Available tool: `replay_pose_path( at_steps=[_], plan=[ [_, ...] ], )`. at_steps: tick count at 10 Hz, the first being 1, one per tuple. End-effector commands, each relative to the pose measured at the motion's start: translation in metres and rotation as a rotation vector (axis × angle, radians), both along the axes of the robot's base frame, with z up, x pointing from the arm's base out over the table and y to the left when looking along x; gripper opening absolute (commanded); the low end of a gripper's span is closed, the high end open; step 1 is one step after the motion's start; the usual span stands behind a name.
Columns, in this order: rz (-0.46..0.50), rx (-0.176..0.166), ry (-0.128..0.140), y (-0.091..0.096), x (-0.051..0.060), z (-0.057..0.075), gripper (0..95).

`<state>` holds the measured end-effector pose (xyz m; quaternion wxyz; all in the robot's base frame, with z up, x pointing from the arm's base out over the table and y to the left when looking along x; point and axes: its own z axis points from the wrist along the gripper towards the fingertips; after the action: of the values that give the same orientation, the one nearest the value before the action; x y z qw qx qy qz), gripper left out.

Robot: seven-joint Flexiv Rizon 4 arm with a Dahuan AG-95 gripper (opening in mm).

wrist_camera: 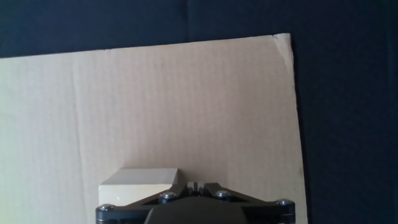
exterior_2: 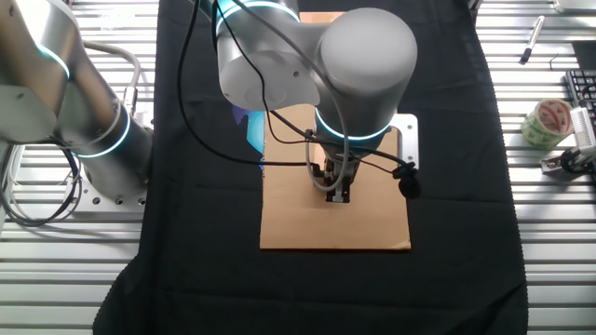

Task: Use the gripper to push the small block from left to right

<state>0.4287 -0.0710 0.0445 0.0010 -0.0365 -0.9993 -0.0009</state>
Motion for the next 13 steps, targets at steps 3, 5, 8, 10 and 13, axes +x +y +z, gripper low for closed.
replay_pose_path(
  at_steps=[3,5,8,10,13],
  plan=[
    [0.006,0.002,0.001,-0.0001,0.0,0.0,0.0],
    [0.006,0.003,0.002,-0.0001,0.0,0.0,0.0],
    [0.027,0.006,-0.002,-0.0001,0.0,0.0,0.0],
    [0.047,0.012,0.001,-0.0001,0.0,0.0,0.0],
    [0.093,0.014,0.017,-0.0001,0.0,0.0,0.0]
  ],
)
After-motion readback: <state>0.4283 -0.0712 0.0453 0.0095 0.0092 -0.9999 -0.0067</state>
